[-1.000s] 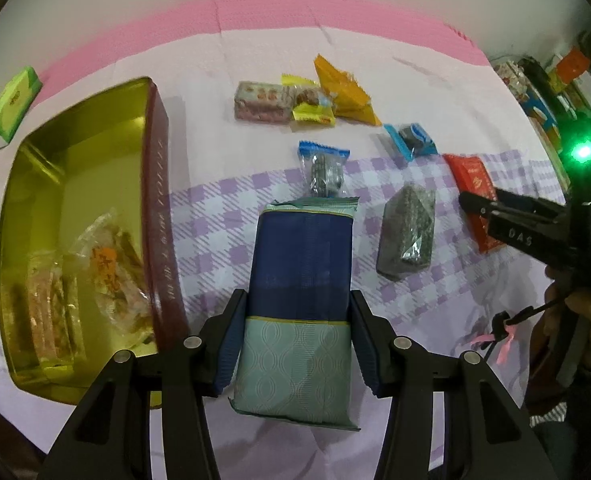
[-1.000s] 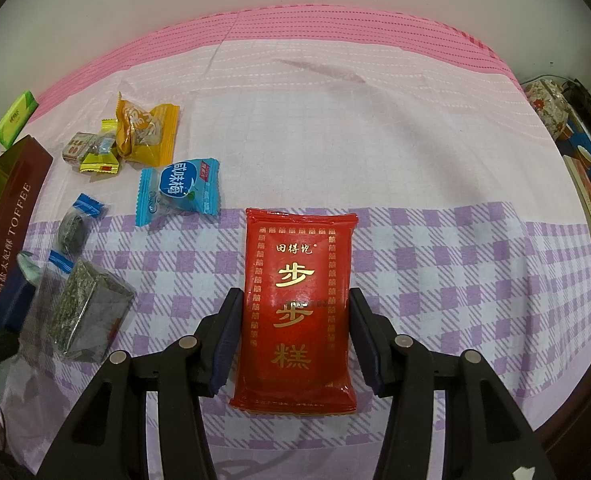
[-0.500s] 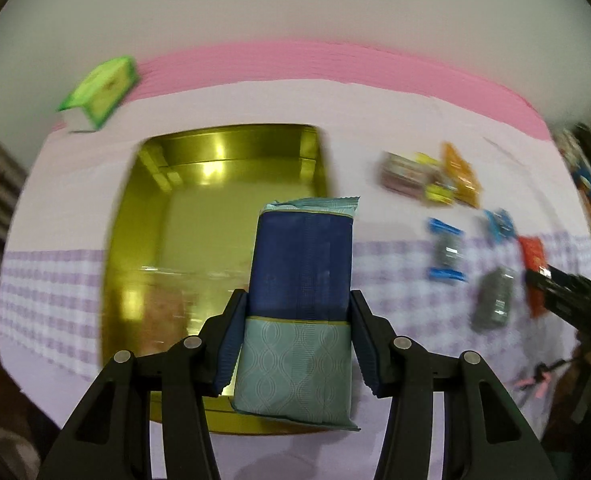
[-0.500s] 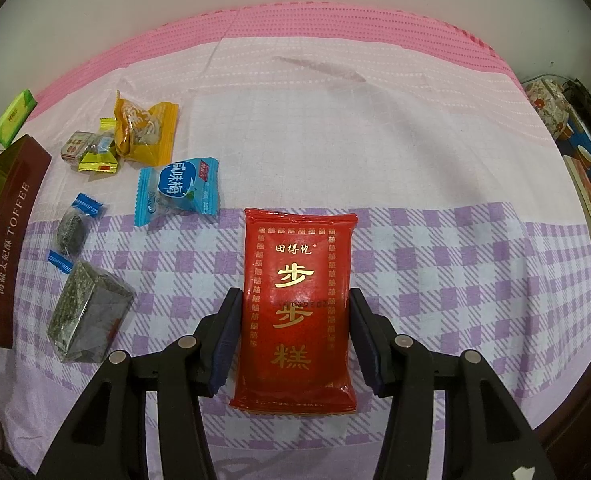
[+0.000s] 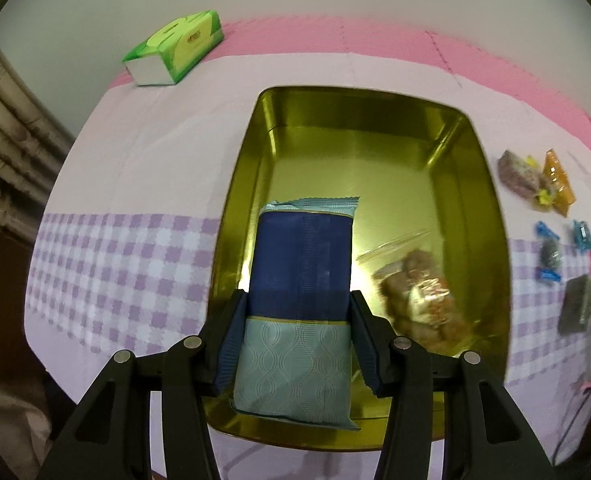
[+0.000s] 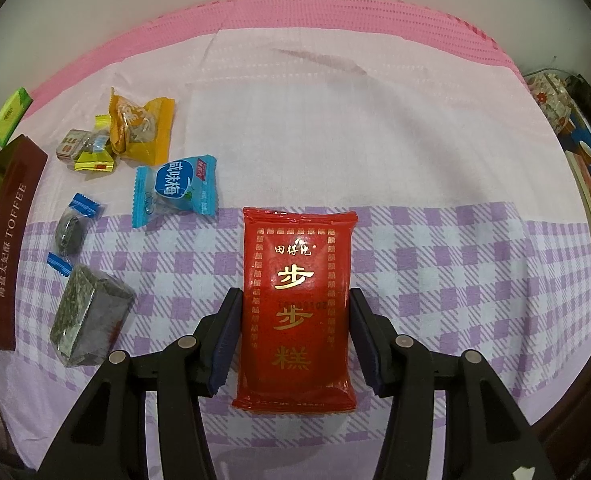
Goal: Organize snacks
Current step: 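Carry the navy-and-mint box into the gold tin and open the left tool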
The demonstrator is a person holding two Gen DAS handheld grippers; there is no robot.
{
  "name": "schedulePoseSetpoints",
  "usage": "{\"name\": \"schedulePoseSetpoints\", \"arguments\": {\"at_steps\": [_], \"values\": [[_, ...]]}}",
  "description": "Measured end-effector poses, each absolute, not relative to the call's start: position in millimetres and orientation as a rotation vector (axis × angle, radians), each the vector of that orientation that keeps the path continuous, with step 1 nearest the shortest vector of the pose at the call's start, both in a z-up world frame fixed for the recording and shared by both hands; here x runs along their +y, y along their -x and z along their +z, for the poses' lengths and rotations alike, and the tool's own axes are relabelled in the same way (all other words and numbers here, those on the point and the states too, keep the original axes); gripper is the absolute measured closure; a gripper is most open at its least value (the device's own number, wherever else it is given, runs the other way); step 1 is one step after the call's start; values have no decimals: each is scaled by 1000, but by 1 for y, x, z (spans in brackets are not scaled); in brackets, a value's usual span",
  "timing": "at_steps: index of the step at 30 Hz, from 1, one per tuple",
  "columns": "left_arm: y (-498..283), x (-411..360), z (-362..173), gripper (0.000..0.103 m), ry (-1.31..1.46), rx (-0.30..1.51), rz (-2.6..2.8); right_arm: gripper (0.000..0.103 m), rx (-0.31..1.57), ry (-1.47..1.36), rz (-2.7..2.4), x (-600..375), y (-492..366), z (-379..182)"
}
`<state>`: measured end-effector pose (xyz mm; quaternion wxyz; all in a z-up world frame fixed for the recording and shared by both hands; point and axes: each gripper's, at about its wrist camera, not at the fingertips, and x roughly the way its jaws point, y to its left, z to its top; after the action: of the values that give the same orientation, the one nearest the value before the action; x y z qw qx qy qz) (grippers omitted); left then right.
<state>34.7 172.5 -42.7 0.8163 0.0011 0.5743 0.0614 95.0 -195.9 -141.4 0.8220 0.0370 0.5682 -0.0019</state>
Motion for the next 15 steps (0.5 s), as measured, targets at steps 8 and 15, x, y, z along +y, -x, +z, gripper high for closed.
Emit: {"name": "schedulePoseSetpoints", "arguments": {"at_steps": [8,15], "values": [[-31,176,-49,52,-44,1218,143,52,1237,-85,-9,-197,-97,-141],[-32,172,-49,52,-71,1214,139,53,1242,-86,-11,-192,-103,-141]]}}
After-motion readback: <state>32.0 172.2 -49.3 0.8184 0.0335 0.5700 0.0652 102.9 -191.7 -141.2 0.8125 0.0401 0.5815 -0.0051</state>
